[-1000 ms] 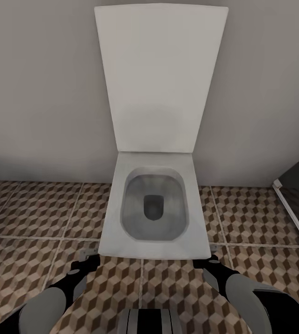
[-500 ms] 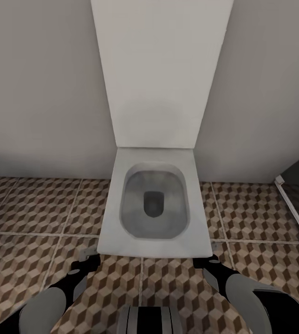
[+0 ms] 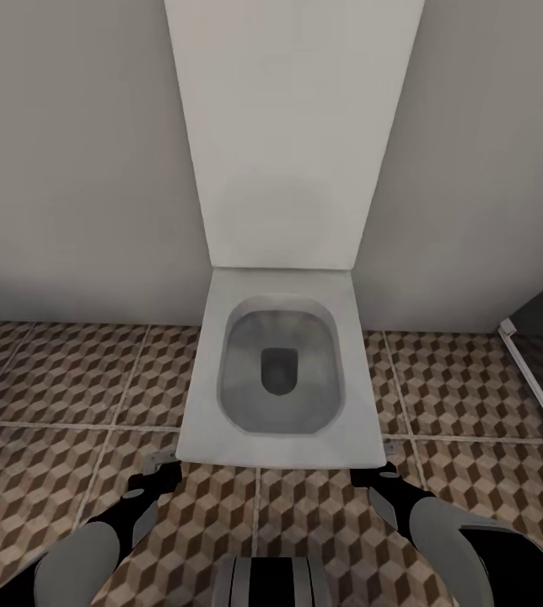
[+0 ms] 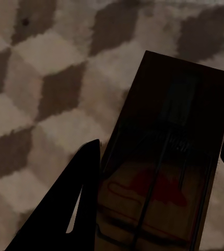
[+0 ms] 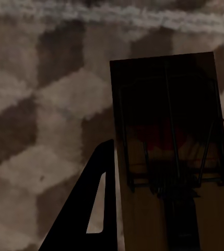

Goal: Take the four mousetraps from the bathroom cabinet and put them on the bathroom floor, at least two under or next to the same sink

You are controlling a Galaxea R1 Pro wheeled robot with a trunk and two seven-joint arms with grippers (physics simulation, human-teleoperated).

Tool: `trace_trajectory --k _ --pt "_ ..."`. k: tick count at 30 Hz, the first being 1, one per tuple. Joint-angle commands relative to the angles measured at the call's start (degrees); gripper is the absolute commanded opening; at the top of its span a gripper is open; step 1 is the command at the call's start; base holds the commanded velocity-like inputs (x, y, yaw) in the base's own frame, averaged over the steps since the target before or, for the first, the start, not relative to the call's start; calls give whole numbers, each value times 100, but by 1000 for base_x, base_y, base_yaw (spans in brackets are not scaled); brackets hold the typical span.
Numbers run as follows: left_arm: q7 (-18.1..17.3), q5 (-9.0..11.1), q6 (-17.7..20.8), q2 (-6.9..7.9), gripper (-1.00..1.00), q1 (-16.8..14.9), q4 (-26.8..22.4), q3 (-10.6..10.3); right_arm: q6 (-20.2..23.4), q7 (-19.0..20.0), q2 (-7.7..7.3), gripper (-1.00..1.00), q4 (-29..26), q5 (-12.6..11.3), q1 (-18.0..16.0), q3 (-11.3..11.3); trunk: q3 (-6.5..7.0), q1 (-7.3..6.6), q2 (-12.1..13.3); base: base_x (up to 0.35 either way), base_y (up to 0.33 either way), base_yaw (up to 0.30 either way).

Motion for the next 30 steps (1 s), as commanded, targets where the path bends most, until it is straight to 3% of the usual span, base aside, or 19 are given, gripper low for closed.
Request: trace_trajectory --k 1,8,13,30 --pt "37 -65 -27 3 -100 -5 8 36 -22 -13 4 -100 7 49 -4 -42 -3 -1 -1 0 0 0" --pt "34 -66 36 11 -100 -5 -268 41 -9 -23 13 -100 -41 46 -4 -69 -3 -1 -1 0 0 0" --pt "-24 -66 209 17 -100 -18 -543 40 61 -109 18 -100 -403 30 -4 -79 -3 -1 -1 0 0 0" --pt "-98 -67 341 10 -100 -92 -567 39 82 -255 6 -100 -648 -8 -4 -85 -3 -1 -1 0 0 0"
